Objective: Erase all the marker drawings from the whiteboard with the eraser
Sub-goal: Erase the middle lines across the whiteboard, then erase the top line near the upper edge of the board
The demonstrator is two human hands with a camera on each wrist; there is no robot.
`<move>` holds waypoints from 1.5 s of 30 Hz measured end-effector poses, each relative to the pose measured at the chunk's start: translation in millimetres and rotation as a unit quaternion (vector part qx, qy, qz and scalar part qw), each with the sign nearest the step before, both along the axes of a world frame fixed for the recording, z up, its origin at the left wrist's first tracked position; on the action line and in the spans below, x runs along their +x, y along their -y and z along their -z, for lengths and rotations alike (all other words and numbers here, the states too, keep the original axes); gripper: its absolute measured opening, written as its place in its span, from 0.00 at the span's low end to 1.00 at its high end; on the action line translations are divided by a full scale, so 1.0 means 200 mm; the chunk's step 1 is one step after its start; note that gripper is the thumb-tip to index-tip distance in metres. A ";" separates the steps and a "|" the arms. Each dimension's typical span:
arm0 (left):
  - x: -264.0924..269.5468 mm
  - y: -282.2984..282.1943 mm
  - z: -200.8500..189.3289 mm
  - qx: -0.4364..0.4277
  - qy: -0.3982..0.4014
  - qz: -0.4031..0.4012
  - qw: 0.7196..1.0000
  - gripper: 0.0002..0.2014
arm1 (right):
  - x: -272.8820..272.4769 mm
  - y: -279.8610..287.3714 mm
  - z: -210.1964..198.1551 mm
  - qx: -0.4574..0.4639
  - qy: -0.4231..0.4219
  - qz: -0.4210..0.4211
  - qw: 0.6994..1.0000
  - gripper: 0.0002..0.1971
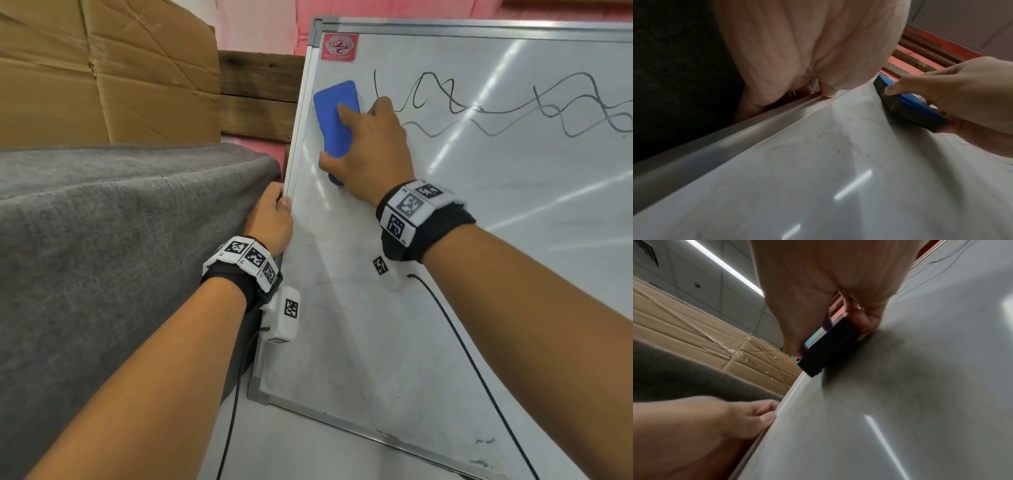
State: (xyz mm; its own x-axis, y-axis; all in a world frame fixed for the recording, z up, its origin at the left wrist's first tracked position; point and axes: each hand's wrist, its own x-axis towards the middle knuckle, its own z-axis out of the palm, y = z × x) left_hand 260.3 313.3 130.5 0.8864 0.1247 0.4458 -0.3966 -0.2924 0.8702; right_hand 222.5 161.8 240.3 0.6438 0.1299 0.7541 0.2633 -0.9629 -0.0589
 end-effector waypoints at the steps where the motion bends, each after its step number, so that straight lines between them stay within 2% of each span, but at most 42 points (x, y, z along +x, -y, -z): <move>1: 0.00 0.00 0.00 -0.001 0.000 0.001 1.000 0.11 | -0.02 0.00 0.04 -0.003 -0.008 0.000 1.000 0.30; 8: -0.04 0.01 -0.01 -0.007 -0.010 -0.018 1.000 0.10 | -0.23 0.10 0.29 -0.011 -0.053 0.009 0.998 0.28; 13: -0.15 0.07 -0.04 -0.006 -0.005 -0.094 0.996 0.13 | -0.25 0.20 0.25 0.025 -0.045 0.002 0.999 0.32; 16: -0.27 0.18 -0.10 0.053 0.065 -0.172 0.982 0.19 | -0.25 0.22 0.21 0.039 -0.032 -0.012 0.999 0.32; 18: -0.32 0.28 -0.15 0.073 0.113 -0.136 0.982 0.21 | -0.25 0.23 0.21 0.053 -0.019 -0.032 0.998 0.35; 21: -0.35 0.39 -0.24 0.007 0.078 -0.050 0.996 0.24 | -0.26 0.24 0.22 0.095 0.019 -0.074 0.993 0.39; 23: -0.36 0.43 -0.31 -0.050 0.048 -0.044 0.997 0.24 | -0.27 0.25 0.19 0.107 0.042 -0.086 0.990 0.36; 25: -0.36 0.45 -0.37 -0.063 0.038 -0.047 0.996 0.30 | -0.27 0.26 0.17 0.093 0.064 -0.108 0.988 0.34; 28: -0.35 0.45 -0.43 -0.089 0.016 -0.011 0.996 0.43 | -0.27 0.29 0.16 0.082 0.054 -0.154 0.983 0.33; 30: -0.33 0.45 -0.44 -0.095 0.004 0.007 0.995 0.41 | -0.28 0.32 0.15 0.091 0.037 -0.179 0.979 0.34; 34: -0.35 0.42 -0.48 -0.070 0.011 -0.025 0.997 0.32 | -0.33 0.44 0.11 0.076 -0.039 -0.248 0.965 0.31; 36: -0.35 0.42 -0.50 -0.062 0.010 -0.043 0.997 0.30 | -0.36 0.53 0.05 0.036 -0.015 -0.255 0.966 0.27; 38: -0.35 0.41 -0.51 -0.013 0.032 -0.084 0.996 0.27 | -0.35 0.62 -0.07 0.024 0.072 -0.210 0.975 0.22; 40: -0.35 0.39 -0.50 0.033 0.057 -0.113 0.991 0.27 | -0.35 0.74 -0.26 0.024 0.139 -0.111 0.984 0.24; 43: -0.33 0.35 -0.47 0.094 0.067 -0.138 0.984 0.30 | -0.37 0.94 -0.54 -0.022 0.144 0.058 0.988 0.33; 45: -0.31 0.34 -0.46 0.134 0.063 -0.147 0.978 0.33 | -0.37 1.04 -0.64 -0.065 0.106 0.125 0.984 0.39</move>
State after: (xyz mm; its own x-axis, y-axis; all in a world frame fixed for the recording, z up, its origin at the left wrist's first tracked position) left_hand 198.6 246.2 222.6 0.7658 0.2290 0.6010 -0.3606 -0.6208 0.6961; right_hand 149.5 -46.0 368.3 0.4975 0.0928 0.8625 0.0107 -0.9948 0.1008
